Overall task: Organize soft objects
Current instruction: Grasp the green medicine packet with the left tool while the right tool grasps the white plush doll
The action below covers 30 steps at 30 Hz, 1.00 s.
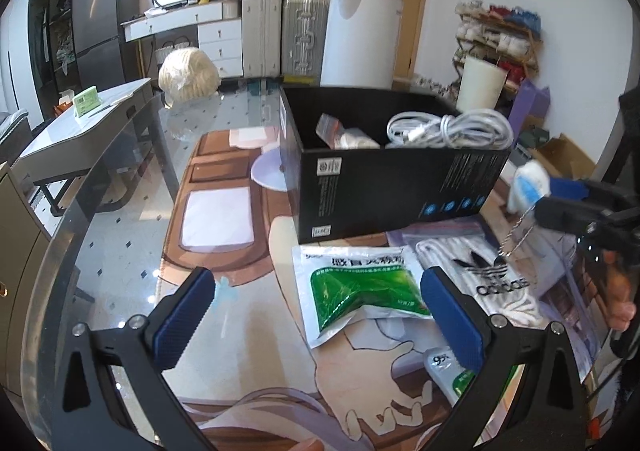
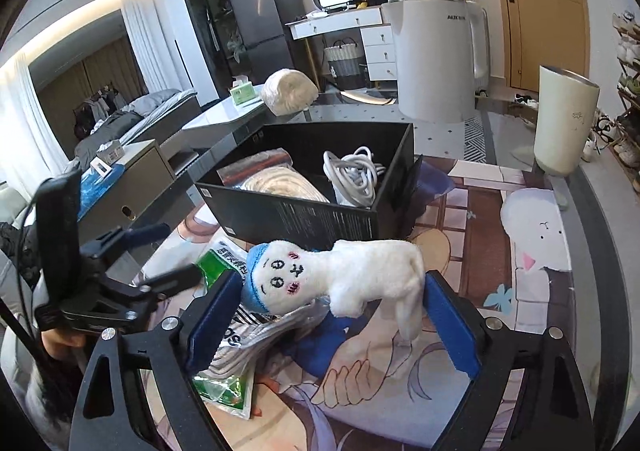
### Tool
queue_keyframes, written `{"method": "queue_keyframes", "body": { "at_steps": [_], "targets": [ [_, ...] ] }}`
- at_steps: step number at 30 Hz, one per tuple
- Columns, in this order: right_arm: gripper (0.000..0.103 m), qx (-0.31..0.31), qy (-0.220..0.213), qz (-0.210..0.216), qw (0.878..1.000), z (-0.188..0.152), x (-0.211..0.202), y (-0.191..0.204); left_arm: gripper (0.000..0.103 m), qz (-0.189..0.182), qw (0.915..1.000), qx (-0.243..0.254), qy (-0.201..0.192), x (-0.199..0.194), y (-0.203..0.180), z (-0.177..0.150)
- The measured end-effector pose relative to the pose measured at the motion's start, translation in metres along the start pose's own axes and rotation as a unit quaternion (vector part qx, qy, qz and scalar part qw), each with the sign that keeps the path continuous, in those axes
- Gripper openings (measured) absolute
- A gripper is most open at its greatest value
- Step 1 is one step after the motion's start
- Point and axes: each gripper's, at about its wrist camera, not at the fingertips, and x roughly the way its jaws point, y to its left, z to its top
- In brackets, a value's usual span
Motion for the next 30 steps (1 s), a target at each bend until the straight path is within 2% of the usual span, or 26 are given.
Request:
{"method": "queue_keyframes", "body": {
  "at_steps": [6,11,22,25,30],
  "targets": [
    [0.092,-0.001,-0.007,0.002,1.0,0.002,-0.004,0.0,0.103,0.004,0.9986,0.041,0.034,0.01,-0.016,-0.002],
    [0.092,0.003,-0.005,0.003,1.0,0.001,-0.003,-0.001,0.103,0.002,0.9974,0.044,0.057,0.016,-0.018,0.002],
    [0.092,0.008,-0.001,0.001,1.0,0.0,0.0,-0.006,0.103,-0.003,0.9963,0.05,0.07,0.021,-0.021,0.014],
    [0.092,0.009,-0.001,0.001,1.0,-0.001,0.0,-0.006,0.103,-0.004,0.9945,0.067,0.08,0.028,-0.029,0.013],
    [0.092,0.008,-0.001,0.002,1.0,-0.001,0.0,-0.006,0.103,-0.009,0.9942,0.055,0.091,0.033,-0.029,0.012]
  ]
}}
